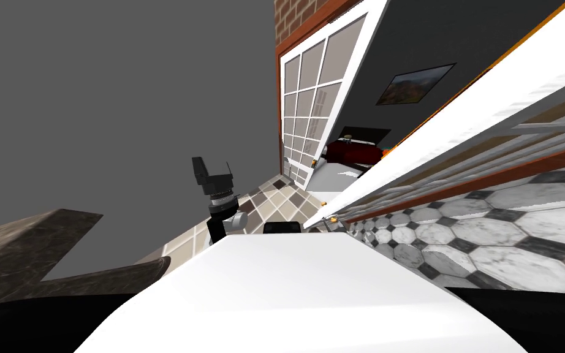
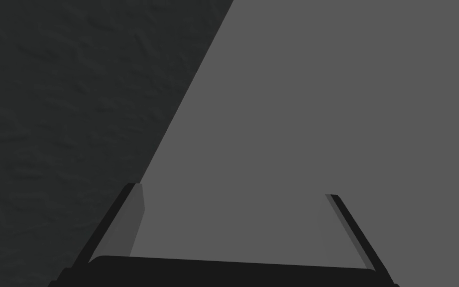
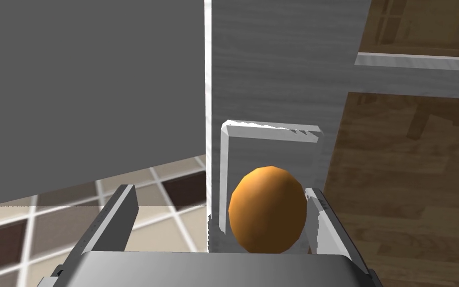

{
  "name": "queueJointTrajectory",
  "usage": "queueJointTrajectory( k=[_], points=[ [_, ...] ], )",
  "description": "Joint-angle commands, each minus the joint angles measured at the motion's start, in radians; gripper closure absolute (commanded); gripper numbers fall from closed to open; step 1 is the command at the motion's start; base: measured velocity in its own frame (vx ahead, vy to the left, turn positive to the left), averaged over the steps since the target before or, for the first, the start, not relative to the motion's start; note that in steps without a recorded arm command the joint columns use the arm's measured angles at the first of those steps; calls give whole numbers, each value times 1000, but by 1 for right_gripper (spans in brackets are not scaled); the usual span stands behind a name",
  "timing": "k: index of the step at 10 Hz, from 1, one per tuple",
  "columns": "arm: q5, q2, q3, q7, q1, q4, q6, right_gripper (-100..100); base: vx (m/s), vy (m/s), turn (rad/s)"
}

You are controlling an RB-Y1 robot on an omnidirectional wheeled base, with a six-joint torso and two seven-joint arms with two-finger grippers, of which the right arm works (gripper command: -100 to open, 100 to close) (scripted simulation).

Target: Pull the door open

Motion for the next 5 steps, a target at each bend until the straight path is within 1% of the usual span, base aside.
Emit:
queueJointTrajectory(
  k=[1, 2, 3, 5],
  points=[
    [18, 31, 23, -12, -11, 50, -50, 100, -39, -71, 4],
    [18, 31, 23, -12, -11, 63, -56, 100, -21, -35, 0],
    [25, 29, 34, -16, -1, 84, -87, 100, -68, -109, -14],
    [30, 24, 40, -19, 10, 100, -108, 100, -100, -196, -21]
  ],
)
